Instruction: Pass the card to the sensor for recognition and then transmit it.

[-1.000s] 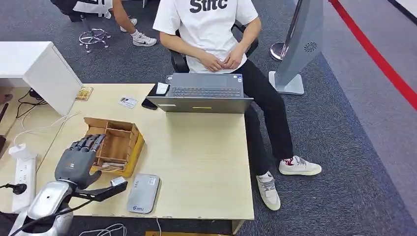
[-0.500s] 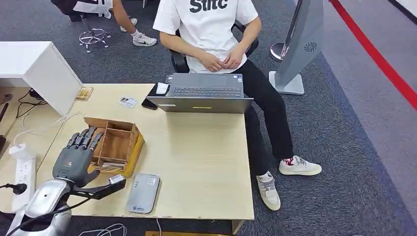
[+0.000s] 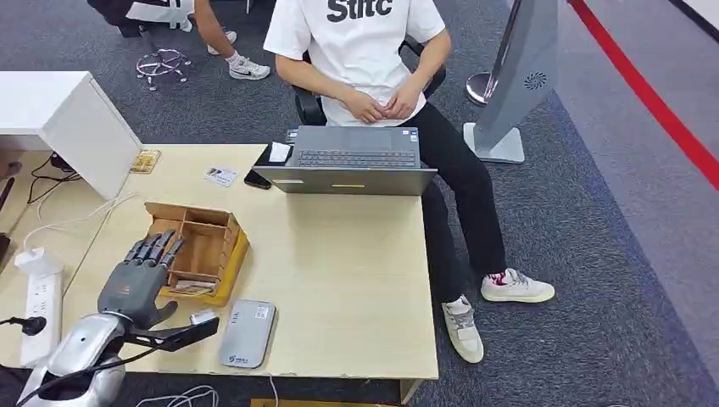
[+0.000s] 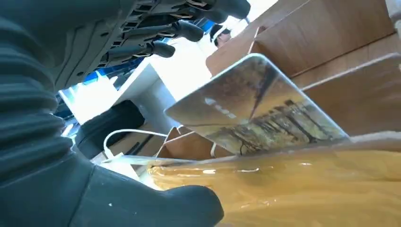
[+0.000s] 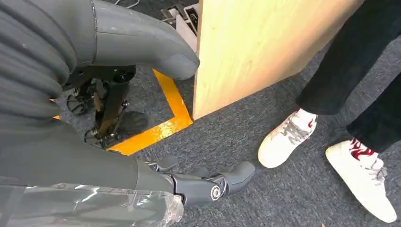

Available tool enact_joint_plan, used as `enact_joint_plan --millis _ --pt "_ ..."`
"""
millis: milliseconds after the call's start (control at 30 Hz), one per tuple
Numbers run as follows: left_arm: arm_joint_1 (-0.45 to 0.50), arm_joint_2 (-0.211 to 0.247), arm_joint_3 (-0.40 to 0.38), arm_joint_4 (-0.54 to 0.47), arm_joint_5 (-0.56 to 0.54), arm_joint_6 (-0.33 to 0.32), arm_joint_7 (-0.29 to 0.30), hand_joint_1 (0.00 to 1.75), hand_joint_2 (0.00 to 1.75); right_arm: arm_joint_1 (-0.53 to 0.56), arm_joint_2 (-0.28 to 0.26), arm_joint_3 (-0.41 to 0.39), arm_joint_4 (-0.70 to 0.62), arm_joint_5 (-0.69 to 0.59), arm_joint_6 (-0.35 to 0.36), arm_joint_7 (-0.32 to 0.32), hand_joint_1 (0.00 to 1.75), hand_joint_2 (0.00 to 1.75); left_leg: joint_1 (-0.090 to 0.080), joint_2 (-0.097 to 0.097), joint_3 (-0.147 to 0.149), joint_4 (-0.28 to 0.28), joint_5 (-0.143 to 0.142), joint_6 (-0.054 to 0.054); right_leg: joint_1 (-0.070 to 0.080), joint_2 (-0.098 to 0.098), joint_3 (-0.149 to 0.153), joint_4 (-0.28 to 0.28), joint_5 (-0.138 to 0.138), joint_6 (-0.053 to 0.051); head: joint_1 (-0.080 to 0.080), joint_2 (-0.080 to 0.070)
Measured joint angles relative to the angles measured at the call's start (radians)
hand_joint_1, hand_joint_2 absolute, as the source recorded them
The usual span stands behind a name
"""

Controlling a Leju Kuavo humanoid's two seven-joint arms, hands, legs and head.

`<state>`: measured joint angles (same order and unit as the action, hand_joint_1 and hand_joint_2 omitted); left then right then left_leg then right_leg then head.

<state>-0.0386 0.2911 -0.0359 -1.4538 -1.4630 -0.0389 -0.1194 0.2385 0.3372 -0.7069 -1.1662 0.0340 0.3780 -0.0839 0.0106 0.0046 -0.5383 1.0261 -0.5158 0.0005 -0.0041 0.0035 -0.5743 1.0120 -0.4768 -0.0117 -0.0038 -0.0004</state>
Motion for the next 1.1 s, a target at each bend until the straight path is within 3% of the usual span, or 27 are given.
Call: enact_joint_plan --millis 1000,1033,1100 --pt "-0.002 0.0 -0.024 0.006 0.022 0.014 -0.024 0.0 1.75 -0.001 0.0 0.0 0.005 -0.001 -0.001 -0.003 0.0 1.75 0.0 0.0 0.0 0.0 0.0 0.0 0.0 0.0 0.0 0.0 0.0 0.0 0.0 0.0" --pt "-0.002 0.0 -0.024 0.006 0.024 0.014 -0.024 1.75 1.75 -0.001 0.0 0.0 0.005 -0.001 -0.001 -0.003 0.0 1.75 0.0 0.0 0.0 0.0 0.0 0.0 0.0 0.0 0.0 0.0 0.0 0.0 0.0 0.0" --pt "-0.003 0.0 -0.024 0.006 0.032 0.014 -0.024 1.75 1.75 -0.001 0.0 -0.001 0.006 0.0 0.0 -0.004 0.0 1.75 0.0 0.0 0.0 0.0 0.0 0.0 0.0 0.0 0.0 0.0 0.0 0.0 0.0 0.0"
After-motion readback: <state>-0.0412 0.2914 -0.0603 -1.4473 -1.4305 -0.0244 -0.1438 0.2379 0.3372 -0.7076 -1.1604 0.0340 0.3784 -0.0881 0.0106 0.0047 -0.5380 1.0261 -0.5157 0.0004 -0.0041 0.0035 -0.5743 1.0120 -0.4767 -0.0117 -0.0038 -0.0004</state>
